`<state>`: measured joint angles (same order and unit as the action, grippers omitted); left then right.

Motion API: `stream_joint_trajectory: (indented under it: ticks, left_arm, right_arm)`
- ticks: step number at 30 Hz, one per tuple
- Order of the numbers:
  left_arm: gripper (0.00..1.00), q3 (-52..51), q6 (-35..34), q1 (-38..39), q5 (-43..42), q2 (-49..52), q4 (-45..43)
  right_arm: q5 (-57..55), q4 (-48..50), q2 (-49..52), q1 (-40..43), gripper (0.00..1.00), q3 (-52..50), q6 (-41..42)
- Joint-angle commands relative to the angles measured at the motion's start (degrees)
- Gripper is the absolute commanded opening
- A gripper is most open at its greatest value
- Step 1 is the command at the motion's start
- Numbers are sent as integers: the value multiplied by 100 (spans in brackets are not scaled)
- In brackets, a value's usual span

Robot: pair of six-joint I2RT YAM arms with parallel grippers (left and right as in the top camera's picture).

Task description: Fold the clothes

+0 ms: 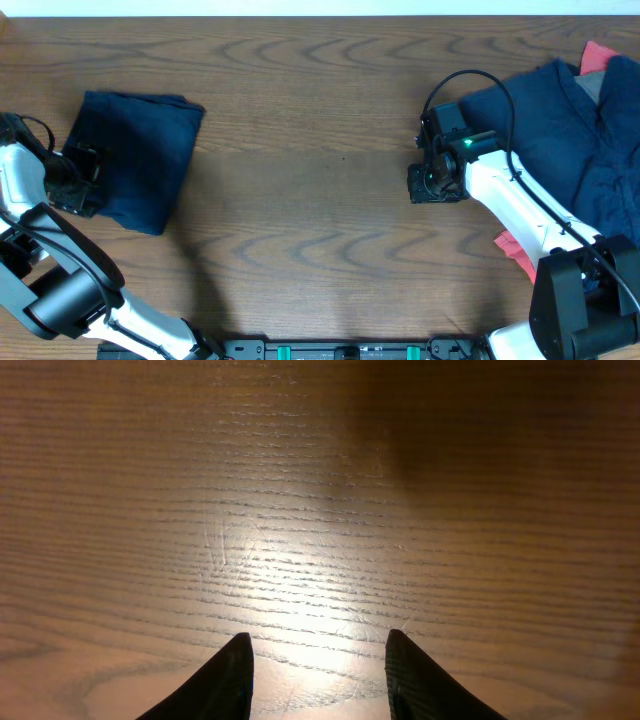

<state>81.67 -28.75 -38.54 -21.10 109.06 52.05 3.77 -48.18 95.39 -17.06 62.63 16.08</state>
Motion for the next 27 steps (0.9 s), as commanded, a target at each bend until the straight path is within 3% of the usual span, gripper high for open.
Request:
stream_joint_trajectory:
  ticks: [1, 7, 12, 17, 21, 27]
  left_arm:
    - [90, 11, -186, 7, -245, -186, 240]
    - [91, 11, -61, 173, -247, -680, 492]
    - [91, 9, 365, 809, -245, -1086, 476]
    - [91, 9, 994, 1978, -240, -1126, 490]
    - [92, 4, 1620, 3163, -195, -1064, 498]
    - [98, -7, 1674, 4728, 717, -1051, 734]
  right_arm:
    - [-74, -2, -92, -48, 42, 90, -48]
    - [-20, 13, -92, -48, 47, 90, 4]
    - [326, 120, -90, -48, 67, 90, 387]
    - [914, 452, -90, -46, 99, 90, 385]
    - [1067, 616, -90, -35, 99, 90, 356]
    - [1113, 459, -90, 588, 99, 96, 358]
